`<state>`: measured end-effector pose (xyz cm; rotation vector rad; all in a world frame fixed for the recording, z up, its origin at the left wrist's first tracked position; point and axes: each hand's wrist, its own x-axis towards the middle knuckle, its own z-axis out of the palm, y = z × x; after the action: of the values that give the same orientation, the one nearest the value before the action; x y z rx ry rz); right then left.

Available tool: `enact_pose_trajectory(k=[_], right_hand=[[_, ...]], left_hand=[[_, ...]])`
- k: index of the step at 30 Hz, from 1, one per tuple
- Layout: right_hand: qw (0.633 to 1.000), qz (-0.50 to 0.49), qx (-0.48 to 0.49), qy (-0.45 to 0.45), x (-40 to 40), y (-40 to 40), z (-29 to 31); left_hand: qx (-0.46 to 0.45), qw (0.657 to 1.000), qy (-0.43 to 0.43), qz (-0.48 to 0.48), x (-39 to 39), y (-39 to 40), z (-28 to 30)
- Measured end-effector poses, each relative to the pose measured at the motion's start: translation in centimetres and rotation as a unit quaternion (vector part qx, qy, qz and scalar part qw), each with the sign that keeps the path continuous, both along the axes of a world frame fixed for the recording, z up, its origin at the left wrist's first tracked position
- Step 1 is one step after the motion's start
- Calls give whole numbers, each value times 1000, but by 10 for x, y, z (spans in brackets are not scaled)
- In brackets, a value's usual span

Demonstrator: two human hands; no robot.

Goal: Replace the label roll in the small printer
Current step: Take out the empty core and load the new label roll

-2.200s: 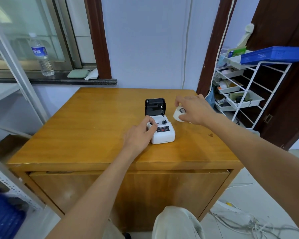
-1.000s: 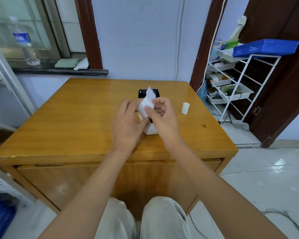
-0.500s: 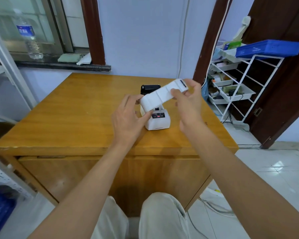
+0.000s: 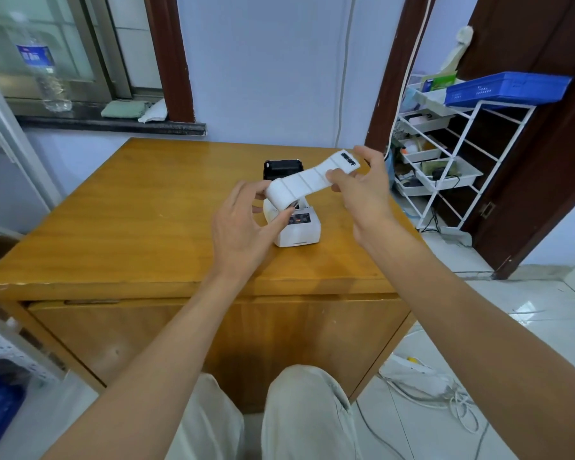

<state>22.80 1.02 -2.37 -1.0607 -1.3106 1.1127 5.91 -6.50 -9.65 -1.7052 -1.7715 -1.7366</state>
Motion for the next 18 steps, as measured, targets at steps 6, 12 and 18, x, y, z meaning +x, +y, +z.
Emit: enact_pose_trajectory(k=[6,12,18], right_hand=[[996,-18,-2,-84,9,3,-11],[959,-60,29,-276,7,-12,-20],[935,-4,209,-286,-9,-46,-4]], left_hand=[[-1,998,56,-10,4,-3,-2],[-3,998,64,-11,2,0,-6],[17,993,117,24,2,-1,-4]])
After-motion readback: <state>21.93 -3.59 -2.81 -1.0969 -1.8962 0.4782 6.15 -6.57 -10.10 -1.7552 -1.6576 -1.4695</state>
